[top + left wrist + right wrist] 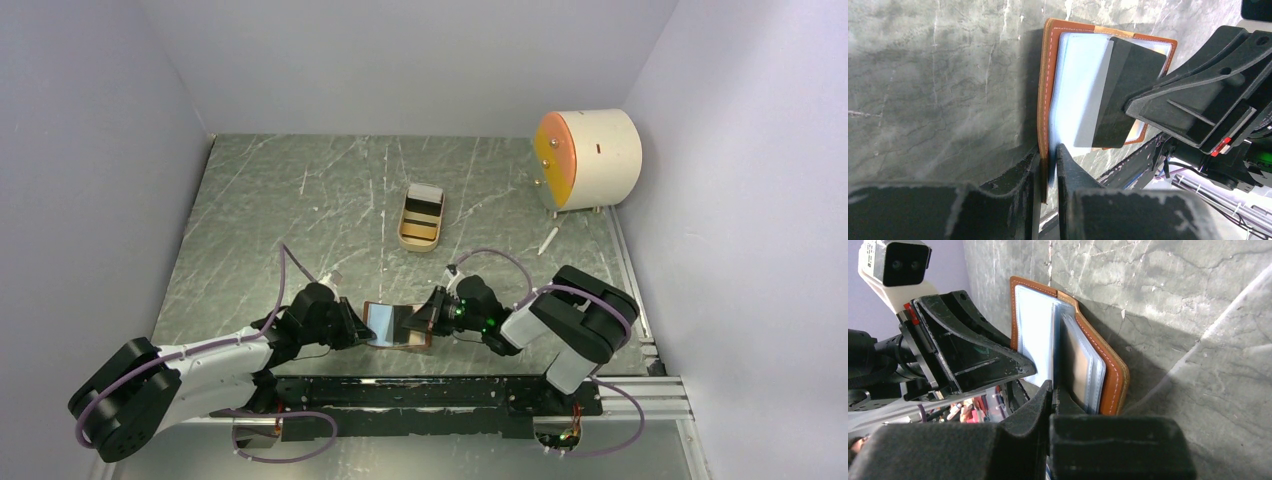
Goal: Put the credit cards into the card holder
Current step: Insert the credit card into the card holder.
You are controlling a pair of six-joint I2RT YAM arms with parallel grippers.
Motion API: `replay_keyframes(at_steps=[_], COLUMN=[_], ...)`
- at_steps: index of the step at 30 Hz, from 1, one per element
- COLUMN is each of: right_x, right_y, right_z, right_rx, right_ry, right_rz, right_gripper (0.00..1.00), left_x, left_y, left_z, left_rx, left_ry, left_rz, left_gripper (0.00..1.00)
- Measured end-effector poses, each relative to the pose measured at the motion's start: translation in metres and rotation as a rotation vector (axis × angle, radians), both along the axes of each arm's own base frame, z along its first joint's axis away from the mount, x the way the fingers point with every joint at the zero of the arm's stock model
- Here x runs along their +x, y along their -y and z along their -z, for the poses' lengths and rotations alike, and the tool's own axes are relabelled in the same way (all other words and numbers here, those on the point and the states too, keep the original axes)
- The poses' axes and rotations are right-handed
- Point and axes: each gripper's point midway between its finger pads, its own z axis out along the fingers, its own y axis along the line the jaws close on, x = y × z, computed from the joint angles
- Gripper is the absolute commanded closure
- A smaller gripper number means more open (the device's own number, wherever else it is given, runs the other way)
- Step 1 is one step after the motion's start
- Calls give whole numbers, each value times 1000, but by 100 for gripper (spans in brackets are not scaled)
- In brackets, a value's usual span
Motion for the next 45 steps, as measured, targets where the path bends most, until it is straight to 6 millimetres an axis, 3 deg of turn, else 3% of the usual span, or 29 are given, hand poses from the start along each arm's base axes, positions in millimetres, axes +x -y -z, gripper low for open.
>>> replay_keyframes(at_steps=[21, 24, 30, 36, 40, 45], right_x=[-2, -2, 3, 11, 13, 14], right_y=[-16, -18, -19, -11, -6, -4], right_z=[5, 6, 7, 0, 1, 2], right_rx=[-3, -12, -78, -157, -195, -216], right_ry=[-32, -26, -8, 39, 45, 50], right_rz=[-71, -81, -88, -62, -47, -47], right_gripper=[100, 92, 57, 54, 59, 57], left_x=[0, 0, -1, -4, -5, -3], left_y=[0, 0, 2, 4, 7, 12], left_z=[0, 0, -1, -4, -10, -21], left_rx=[0, -1, -11, -26, -49, -89], left_ry=[-1, 0, -2, -4, 1, 25], left_rz=[1, 2, 12, 25, 37, 43], left_gripper=[79, 78, 74, 68, 67, 77])
